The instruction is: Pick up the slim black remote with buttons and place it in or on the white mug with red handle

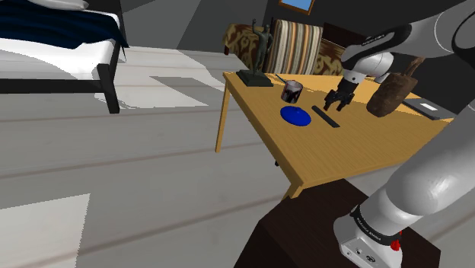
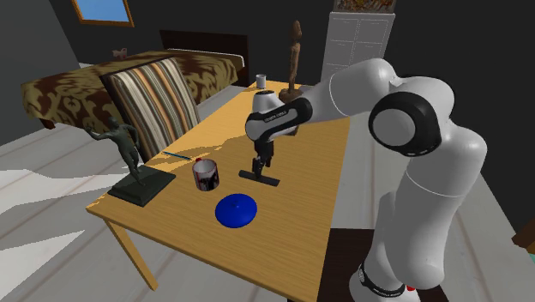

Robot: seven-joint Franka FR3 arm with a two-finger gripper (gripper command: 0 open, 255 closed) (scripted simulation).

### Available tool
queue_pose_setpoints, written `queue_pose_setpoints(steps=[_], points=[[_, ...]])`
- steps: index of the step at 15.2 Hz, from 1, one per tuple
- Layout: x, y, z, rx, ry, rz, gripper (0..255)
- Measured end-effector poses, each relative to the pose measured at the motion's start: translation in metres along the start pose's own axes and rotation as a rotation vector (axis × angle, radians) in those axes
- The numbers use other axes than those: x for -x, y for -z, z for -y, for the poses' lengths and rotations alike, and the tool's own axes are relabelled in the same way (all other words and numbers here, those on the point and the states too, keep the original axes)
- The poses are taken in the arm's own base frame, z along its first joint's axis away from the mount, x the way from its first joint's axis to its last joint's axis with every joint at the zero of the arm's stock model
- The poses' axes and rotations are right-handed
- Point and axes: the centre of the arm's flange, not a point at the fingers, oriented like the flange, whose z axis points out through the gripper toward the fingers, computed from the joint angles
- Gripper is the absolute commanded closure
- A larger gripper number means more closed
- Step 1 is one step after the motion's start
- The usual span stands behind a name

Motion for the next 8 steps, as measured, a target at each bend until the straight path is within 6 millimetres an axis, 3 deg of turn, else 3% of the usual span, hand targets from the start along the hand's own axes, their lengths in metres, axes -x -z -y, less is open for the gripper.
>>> queue_pose_setpoints(steps=[3, 8], points=[[-0.011, -0.016, -0.028, -0.005, -0.018, 0.0, 0], [-0.016, -0.045, -0.033, -0.006, -0.021, 0.0, 0]])
